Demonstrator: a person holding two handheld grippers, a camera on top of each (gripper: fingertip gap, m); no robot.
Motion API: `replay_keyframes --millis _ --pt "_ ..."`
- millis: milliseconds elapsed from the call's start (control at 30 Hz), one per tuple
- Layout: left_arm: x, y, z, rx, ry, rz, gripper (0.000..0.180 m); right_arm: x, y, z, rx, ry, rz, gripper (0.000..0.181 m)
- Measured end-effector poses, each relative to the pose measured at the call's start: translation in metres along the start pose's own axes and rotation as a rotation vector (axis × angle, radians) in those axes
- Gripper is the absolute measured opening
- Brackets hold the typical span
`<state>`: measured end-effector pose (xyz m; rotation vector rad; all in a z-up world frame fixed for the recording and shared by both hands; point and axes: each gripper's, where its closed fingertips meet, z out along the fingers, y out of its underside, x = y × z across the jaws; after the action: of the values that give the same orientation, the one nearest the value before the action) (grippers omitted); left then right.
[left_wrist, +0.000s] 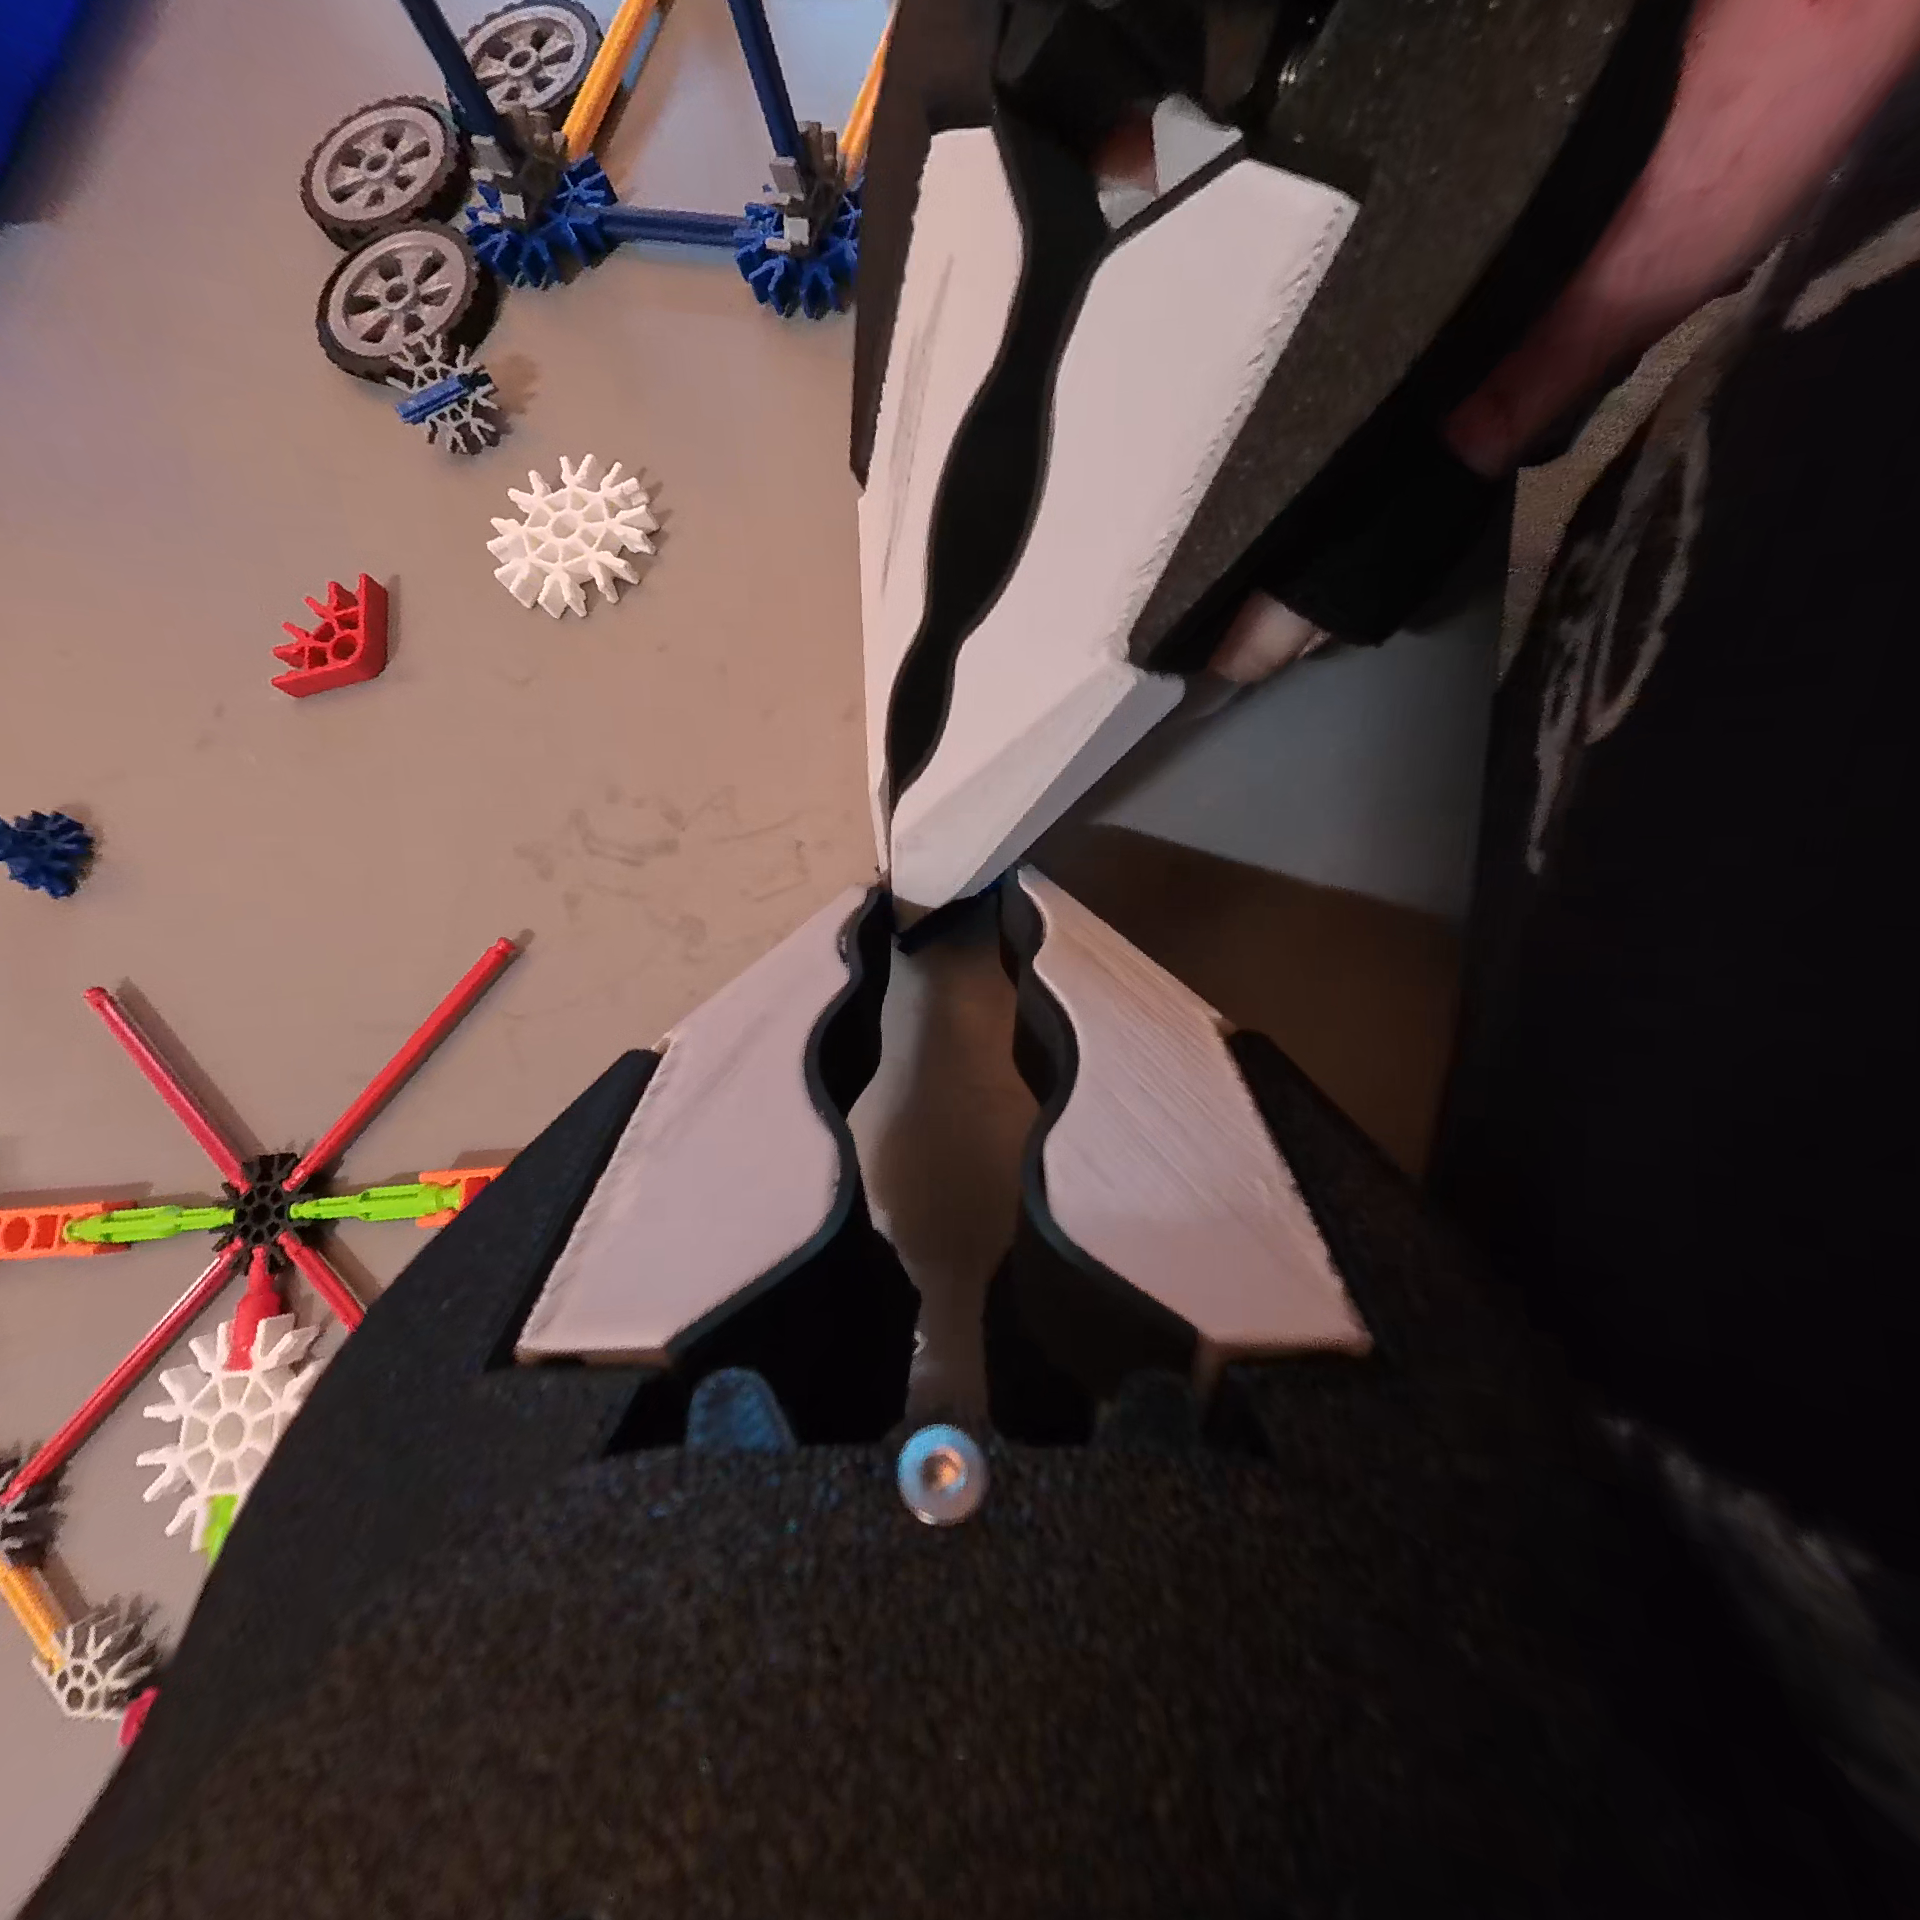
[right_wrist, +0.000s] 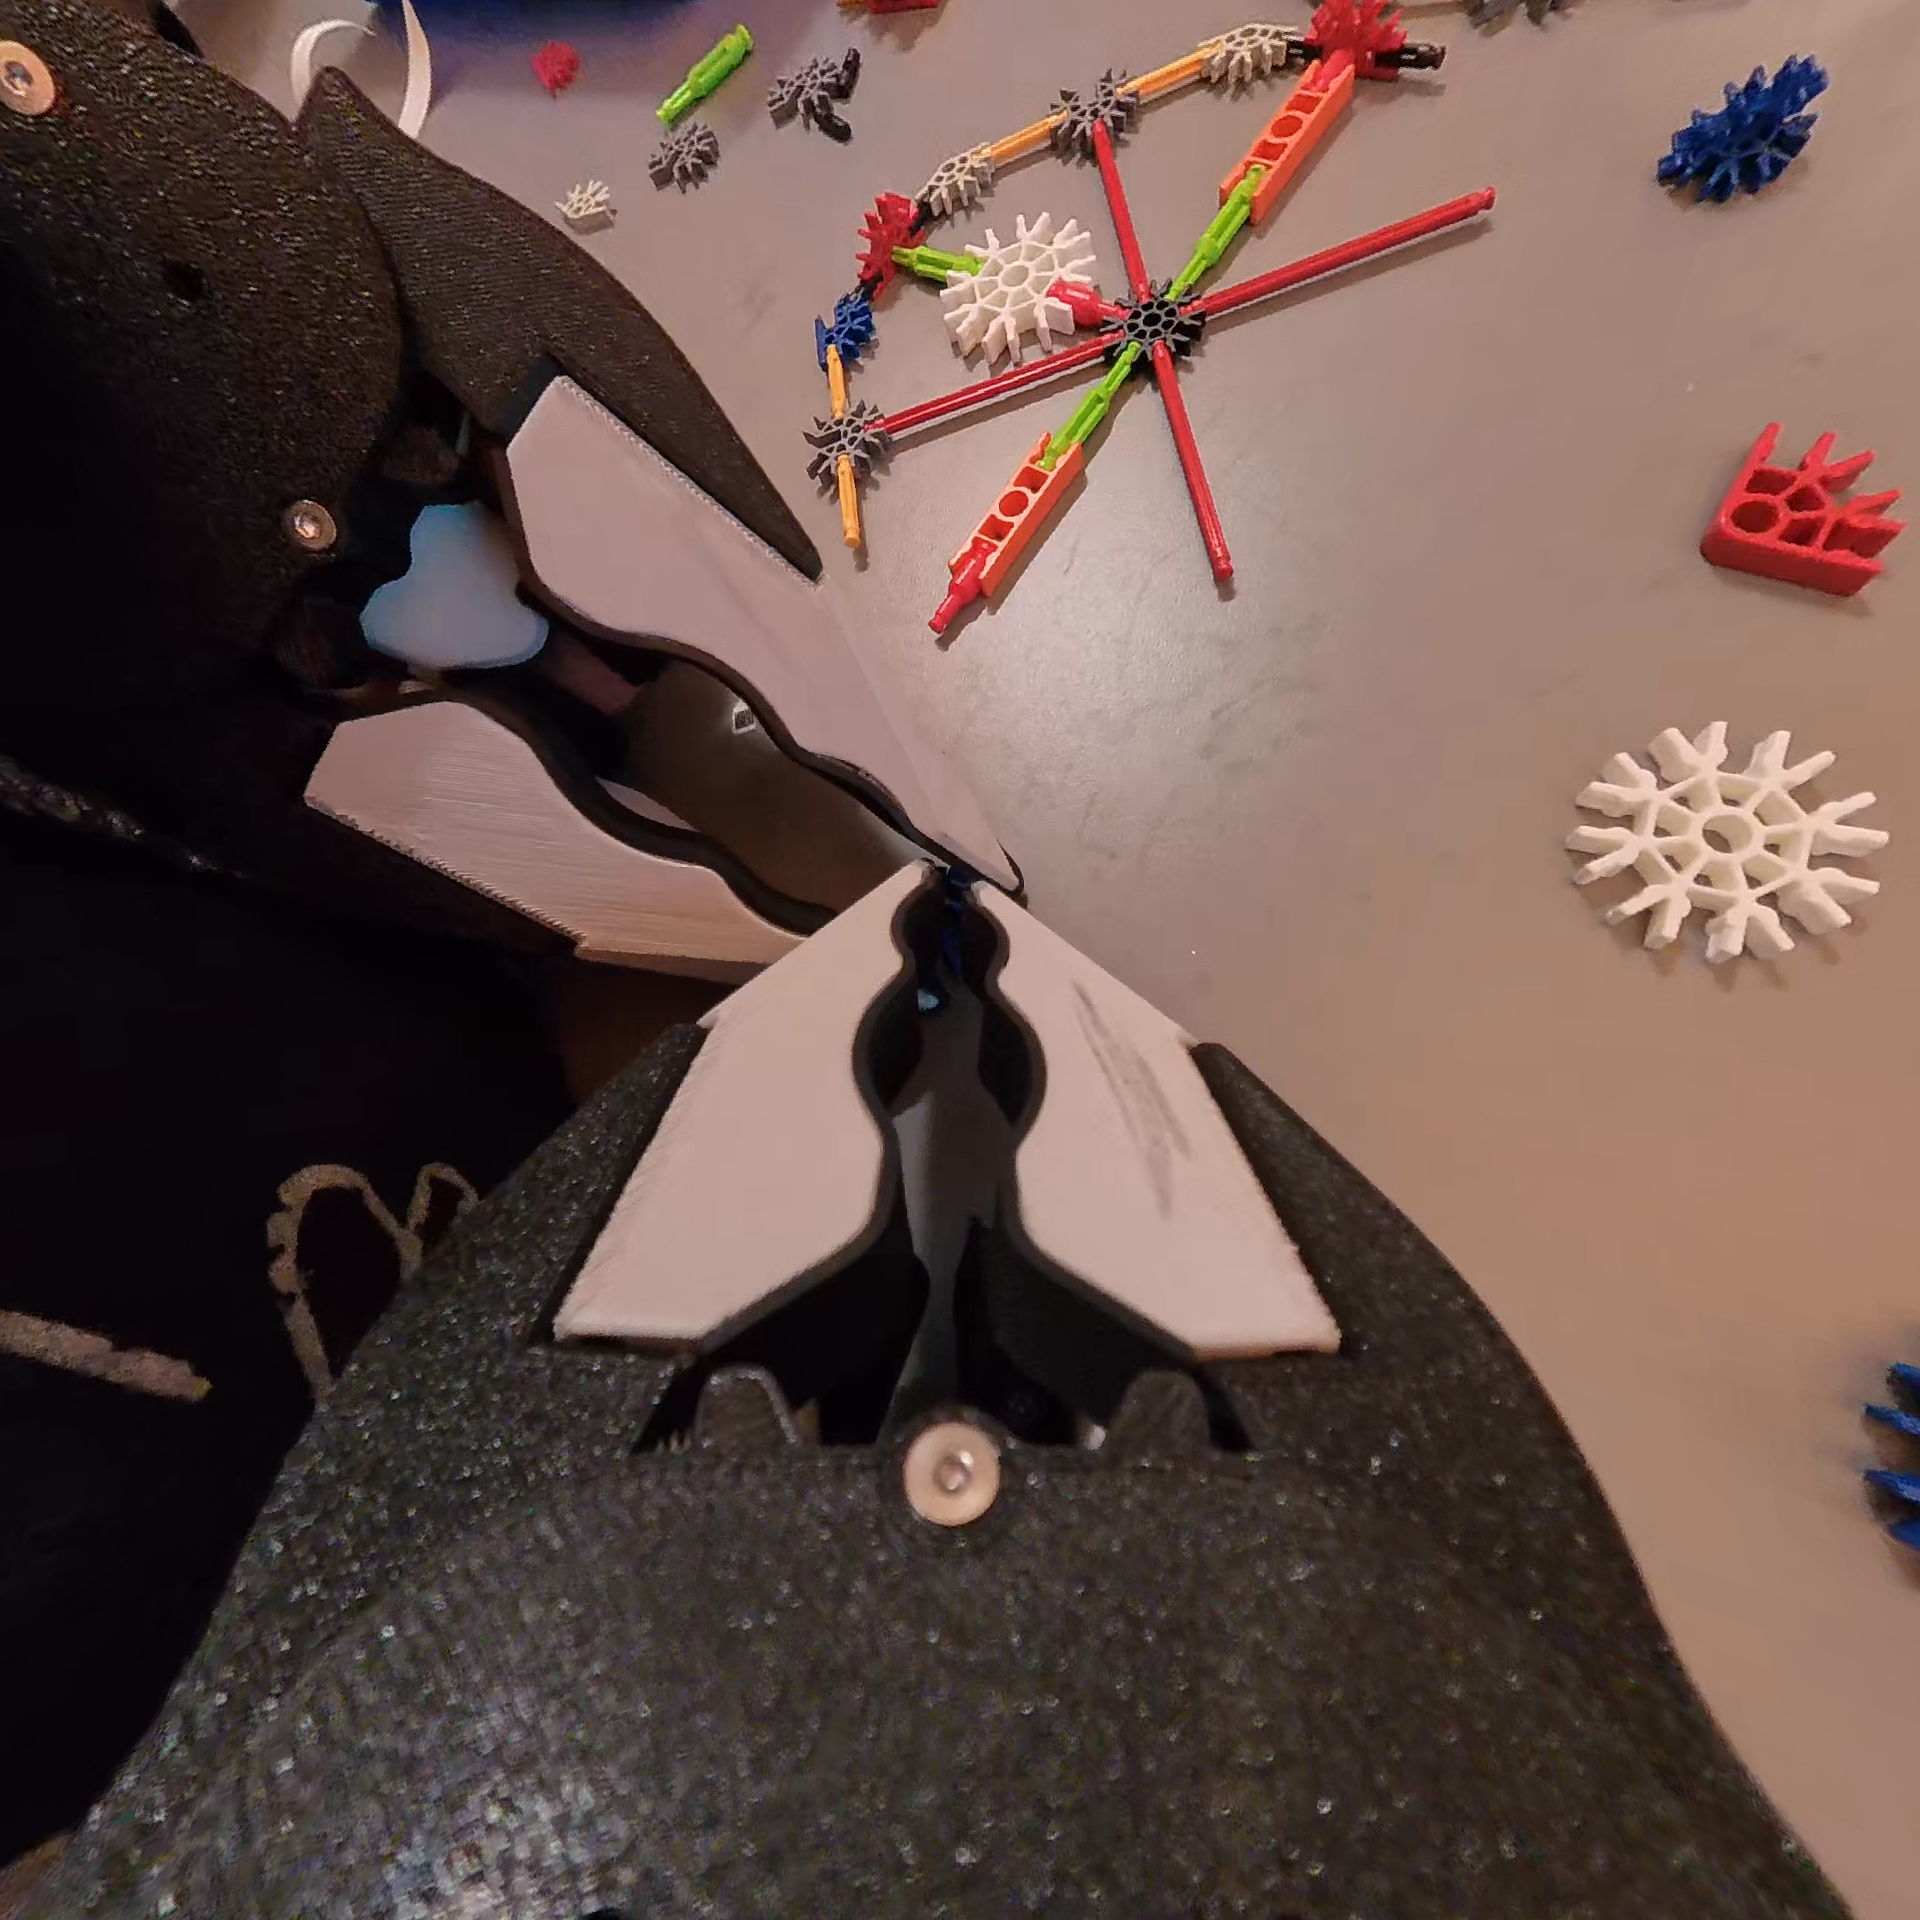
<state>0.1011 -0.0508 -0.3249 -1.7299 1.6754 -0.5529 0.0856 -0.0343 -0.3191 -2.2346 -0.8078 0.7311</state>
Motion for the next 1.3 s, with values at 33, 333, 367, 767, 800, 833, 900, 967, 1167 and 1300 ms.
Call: replay_keyframes --millis 33,333,367,767,800,833,900,967,1167,1300 --pt "0.000 0.000 0.000 -0.001 -0.002 0.003 0.016 0.000 0.000 0.000 0.000 0.002 -0.002 0.000" --pt "-0.007 -0.002 0.002 0.005 -0.003 -0.033 0.020 0.003 0.003 -0.014 0.019 0.001 0.027 0.001" --pt "-0.007 -0.002 0.002 0.005 -0.002 -0.035 0.020 0.004 0.003 -0.015 0.012 0.012 0.019 0.001" --pt "-0.009 0.001 0.003 -0.003 0.003 -0.054 0.019 0.000 0.005 -0.008 -0.046 0.016 -0.052 0.000" --pt "-0.009 0.001 0.004 -0.002 0.004 -0.058 0.019 0.000 0.004 -0.008 -0.056 0.023 -0.059 0.000" --pt "-0.010 0.001 0.004 -0.001 0.001 -0.058 0.019 0.000 0.005 -0.007 -0.064 0.028 -0.067 0.000" --pt "-0.011 0.001 0.004 0.000 -0.005 -0.059 0.019 0.000 0.004 -0.007 -0.065 0.022 -0.068 0.000" --pt "-0.011 0.002 0.004 0.002 -0.002 -0.068 0.019 0.000 0.004 -0.006 -0.064 0.025 -0.081 0.000" --pt "-0.014 0.002 0.005 0.006 -0.020 -0.069 0.019 0.000 0.002 -0.004 -0.069 0.032 -0.104 0.000" --pt "-0.016 0.002 0.005 0.002 -0.011 -0.072 0.020 0.001 0.002 -0.004 -0.066 0.026 -0.103 0.000"
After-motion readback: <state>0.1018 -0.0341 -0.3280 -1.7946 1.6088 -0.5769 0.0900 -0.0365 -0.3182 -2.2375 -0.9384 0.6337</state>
